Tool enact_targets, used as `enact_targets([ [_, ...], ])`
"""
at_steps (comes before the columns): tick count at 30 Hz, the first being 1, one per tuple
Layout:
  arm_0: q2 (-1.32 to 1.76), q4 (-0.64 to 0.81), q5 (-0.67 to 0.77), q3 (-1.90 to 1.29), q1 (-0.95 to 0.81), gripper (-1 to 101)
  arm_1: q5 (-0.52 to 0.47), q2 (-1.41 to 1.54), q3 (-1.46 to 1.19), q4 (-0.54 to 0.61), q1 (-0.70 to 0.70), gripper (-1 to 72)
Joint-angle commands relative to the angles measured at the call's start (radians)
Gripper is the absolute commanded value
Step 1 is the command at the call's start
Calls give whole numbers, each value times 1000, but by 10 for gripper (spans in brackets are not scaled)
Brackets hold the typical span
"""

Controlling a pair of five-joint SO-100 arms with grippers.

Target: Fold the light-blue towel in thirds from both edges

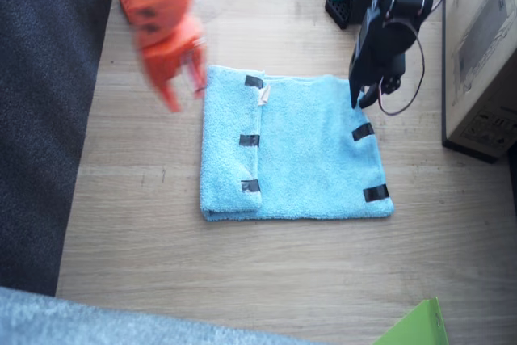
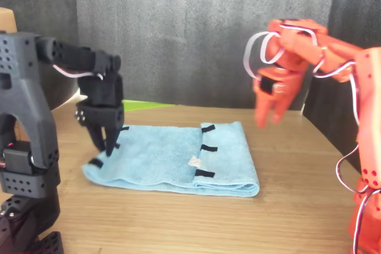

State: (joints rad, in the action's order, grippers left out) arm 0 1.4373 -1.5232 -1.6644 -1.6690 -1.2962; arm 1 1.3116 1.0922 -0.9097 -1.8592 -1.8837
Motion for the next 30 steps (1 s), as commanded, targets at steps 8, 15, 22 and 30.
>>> enact_targets([
  [8,57,-172,-48,232,61,-2,-5,106,-161,101,17,239],
  [15,3,-233,-54,345,196,-2,8,94,-164,107,-2,241],
  [22,-97,-298,-57,495,301,-2,17,92,-170,104,-15,246],
  [30,-256,-371,-57,706,397,-2,28,91,-187,107,-29,249],
])
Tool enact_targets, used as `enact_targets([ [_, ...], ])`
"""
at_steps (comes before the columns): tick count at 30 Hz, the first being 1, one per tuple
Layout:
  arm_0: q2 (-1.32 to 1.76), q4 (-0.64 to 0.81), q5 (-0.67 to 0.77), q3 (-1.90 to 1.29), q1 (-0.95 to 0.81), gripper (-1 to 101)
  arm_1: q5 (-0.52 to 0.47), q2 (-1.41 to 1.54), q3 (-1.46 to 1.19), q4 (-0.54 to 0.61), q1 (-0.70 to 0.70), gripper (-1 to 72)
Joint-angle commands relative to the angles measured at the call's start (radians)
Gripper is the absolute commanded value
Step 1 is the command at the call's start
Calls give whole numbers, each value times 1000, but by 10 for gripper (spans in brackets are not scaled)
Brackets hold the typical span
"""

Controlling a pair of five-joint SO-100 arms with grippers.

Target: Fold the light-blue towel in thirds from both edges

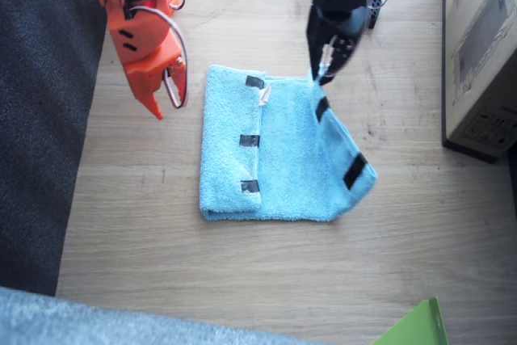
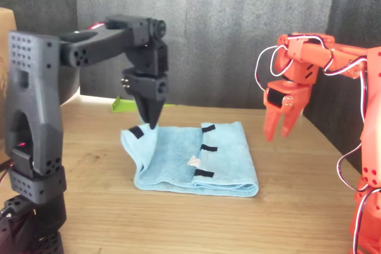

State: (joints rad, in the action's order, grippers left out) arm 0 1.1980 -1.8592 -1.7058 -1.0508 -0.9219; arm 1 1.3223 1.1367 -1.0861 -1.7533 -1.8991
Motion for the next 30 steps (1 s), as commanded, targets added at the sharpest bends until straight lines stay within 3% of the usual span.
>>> enact_targets([
  [1,-41,-49,-14,127,32,-2,18,46,-14,5,-17,249],
  [10,-330,-195,-9,566,118,-2,25,66,-52,21,-43,254],
  [17,-545,-201,0,790,196,-2,18,107,-117,43,-41,270],
  [22,-560,-202,-11,821,202,288,12,127,-156,51,-35,278],
  [30,-416,-202,-78,873,181,325,17,123,-166,60,-46,282],
])
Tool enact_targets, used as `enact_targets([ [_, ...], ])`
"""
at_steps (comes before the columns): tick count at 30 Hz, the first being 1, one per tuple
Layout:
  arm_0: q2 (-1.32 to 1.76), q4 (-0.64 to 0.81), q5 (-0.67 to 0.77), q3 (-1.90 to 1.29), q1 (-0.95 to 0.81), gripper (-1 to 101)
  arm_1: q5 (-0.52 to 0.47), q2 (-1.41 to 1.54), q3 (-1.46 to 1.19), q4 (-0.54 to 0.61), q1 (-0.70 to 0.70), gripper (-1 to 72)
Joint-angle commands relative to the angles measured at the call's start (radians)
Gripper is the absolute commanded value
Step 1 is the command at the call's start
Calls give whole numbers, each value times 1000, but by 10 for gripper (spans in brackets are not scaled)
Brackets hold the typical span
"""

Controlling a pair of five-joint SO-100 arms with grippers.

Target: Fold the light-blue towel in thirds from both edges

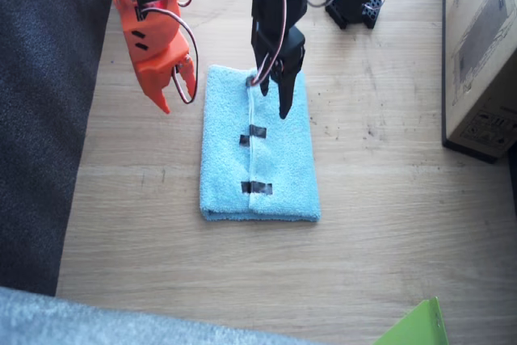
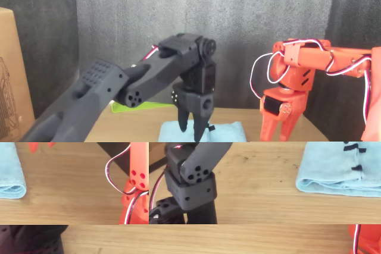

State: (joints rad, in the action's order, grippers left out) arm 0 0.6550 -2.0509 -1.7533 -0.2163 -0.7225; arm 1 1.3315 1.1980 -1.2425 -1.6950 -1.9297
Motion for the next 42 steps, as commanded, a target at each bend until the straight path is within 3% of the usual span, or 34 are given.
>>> enact_targets([
  [1,155,-11,-32,38,-28,305,9,61,-14,2,-15,279],
  [3,230,-11,-25,-6,-74,192,9,77,-37,17,-6,253],
  [5,307,-11,0,-63,-169,-3,9,114,-80,44,15,151],
  [7,354,-9,51,-107,-313,-3,18,179,-135,89,51,0],
  [10,439,52,89,-270,-538,-2,12,341,-255,175,101,0],
  [14,784,443,63,-888,-761,-2,-2,535,-419,236,196,0],
  [19,1144,785,41,-1497,-905,-2,-43,778,-710,342,316,-1],
  [24,1436,979,75,-1913,-959,-2,-32,1063,-1006,434,394,-1],
  [31,1649,1051,137,-2191,-948,-2,-74,1479,-1293,477,506,-1],
  [42,1977,1040,175,-2407,-920,-3,-31,1738,-1453,460,518,-1],
])
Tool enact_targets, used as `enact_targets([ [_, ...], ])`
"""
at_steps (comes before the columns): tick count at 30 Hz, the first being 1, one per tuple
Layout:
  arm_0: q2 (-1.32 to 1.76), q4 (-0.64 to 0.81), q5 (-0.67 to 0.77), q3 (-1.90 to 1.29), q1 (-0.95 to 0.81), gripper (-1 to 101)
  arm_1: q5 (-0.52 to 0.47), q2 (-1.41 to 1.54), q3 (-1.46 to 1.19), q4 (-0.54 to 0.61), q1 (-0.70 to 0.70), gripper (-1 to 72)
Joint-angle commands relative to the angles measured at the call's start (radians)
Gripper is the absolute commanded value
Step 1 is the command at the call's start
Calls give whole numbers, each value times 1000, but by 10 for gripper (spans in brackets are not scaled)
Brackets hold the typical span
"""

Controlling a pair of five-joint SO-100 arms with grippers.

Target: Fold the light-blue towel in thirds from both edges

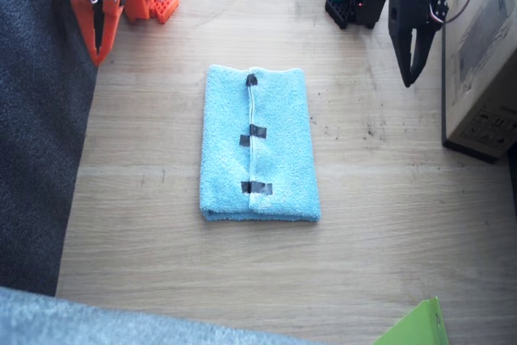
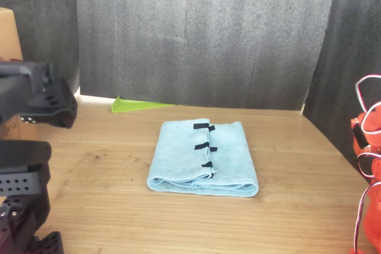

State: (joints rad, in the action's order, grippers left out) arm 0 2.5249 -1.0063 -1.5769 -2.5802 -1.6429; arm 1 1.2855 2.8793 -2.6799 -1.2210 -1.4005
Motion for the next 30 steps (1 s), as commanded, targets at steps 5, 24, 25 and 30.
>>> enact_targets([
  [5,347,-51,-6,-140,-17,-3,29,107,-57,-14,-9,-1],
  [24,653,-133,-57,-255,23,-3,64,270,-95,-92,17,15],
  [25,653,-133,-57,-255,23,-3,63,270,-95,-92,17,12],
  [30,653,-135,-63,-255,23,-3,57,270,-95,-97,8,4],
])
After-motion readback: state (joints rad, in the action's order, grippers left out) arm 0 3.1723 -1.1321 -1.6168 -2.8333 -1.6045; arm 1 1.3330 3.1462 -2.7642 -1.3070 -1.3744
